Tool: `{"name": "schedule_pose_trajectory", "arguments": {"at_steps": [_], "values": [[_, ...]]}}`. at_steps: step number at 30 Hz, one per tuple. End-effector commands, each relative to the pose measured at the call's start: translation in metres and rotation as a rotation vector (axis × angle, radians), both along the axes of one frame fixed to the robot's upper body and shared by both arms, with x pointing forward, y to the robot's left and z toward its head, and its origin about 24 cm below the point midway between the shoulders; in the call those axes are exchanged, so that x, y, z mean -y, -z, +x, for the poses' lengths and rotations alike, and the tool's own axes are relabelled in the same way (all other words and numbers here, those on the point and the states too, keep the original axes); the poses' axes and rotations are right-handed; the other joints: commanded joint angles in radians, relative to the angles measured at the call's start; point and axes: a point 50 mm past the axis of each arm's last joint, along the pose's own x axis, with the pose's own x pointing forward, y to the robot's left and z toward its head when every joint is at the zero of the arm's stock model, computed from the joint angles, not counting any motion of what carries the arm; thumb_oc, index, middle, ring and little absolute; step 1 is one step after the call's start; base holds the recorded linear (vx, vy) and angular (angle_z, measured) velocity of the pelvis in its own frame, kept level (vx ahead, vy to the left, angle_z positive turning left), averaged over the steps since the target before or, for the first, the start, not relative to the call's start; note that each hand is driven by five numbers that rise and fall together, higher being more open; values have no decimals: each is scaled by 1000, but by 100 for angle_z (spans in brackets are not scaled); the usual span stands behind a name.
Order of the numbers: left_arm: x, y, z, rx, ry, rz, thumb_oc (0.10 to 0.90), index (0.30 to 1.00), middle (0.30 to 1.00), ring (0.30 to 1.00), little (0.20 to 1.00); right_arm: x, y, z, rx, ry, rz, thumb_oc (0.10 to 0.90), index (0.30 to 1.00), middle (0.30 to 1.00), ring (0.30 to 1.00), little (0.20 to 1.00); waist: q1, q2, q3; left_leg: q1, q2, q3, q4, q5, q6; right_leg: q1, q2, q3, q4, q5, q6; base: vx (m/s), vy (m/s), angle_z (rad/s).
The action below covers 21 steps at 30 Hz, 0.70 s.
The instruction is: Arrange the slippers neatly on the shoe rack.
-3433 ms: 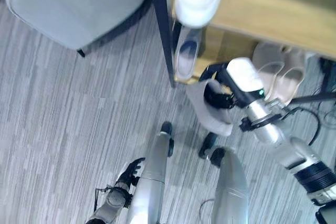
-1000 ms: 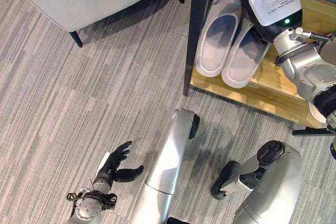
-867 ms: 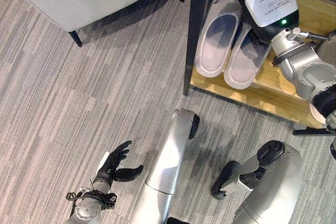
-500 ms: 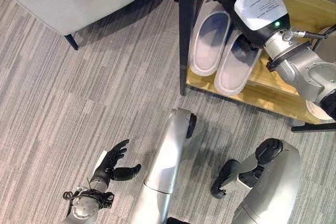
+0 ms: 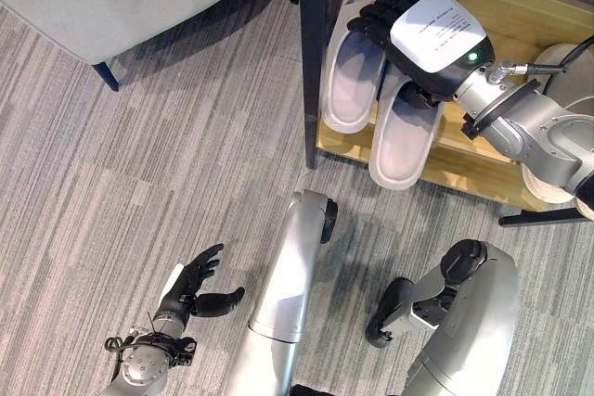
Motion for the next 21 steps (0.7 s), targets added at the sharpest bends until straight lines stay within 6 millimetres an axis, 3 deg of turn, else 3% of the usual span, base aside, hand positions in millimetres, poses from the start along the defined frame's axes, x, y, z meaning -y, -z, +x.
{"name": "schedule_pose_trajectory", "arguments": {"at_steps": [1,14,21], "values": [[8,-7,-11,51,23,-38,800,900,900,900,900,6,-69,-10,314,35,51,800,900,900,900,900,42,24,-32,-9,-14,-6,-85,-92,18,-19,-37,64,5,45,-76,0,0,0],[21,-4,-6,65,30,-71,800,900,900,900,900,21,-68,5,537,213,113,800,900,900,900,900,58,65,-32,-9,-30,-4,-73,-91,20,-7,-35,56,15,43,-79,0,0,0],[22,-5,-1,78,33,-70,800,900,900,900,900,10,-74,1,531,137,174,800,900,900,900,900,58,64,-32,-9,-38,-9,-69,-89,14,-3,-38,56,23,40,-81,0,0,0]]}}
